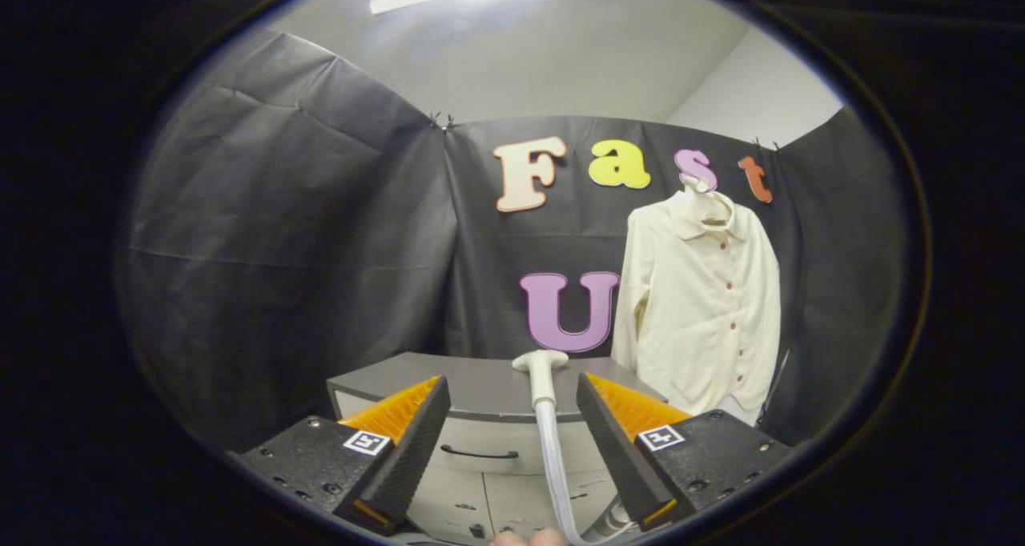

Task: Iron the clothes twice with a garment steamer, once on the left side and once on the right side.

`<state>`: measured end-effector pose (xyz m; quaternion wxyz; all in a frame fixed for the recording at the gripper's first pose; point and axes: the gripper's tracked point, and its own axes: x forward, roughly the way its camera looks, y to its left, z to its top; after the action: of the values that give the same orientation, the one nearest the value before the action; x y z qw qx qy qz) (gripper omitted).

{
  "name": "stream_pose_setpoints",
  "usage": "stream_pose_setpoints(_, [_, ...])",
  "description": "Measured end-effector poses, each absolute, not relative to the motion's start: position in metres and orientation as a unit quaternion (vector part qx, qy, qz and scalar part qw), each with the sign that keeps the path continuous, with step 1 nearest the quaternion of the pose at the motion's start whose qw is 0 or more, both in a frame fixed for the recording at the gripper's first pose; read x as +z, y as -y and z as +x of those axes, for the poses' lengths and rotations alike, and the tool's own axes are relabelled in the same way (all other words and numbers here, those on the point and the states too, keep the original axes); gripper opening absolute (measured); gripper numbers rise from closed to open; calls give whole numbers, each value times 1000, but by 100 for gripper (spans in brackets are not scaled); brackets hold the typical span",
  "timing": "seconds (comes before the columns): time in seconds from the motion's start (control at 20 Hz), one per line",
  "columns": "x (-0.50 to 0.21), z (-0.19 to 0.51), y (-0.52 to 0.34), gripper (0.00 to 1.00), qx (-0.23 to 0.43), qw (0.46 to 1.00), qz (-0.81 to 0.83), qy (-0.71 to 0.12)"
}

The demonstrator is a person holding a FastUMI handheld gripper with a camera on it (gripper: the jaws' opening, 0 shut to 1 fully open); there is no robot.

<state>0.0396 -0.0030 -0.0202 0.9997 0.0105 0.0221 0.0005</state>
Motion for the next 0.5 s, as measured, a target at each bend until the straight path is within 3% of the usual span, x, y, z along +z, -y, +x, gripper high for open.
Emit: stream_pose_setpoints(0.5, [-33, 114, 16, 97, -11, 999, 8, -35])
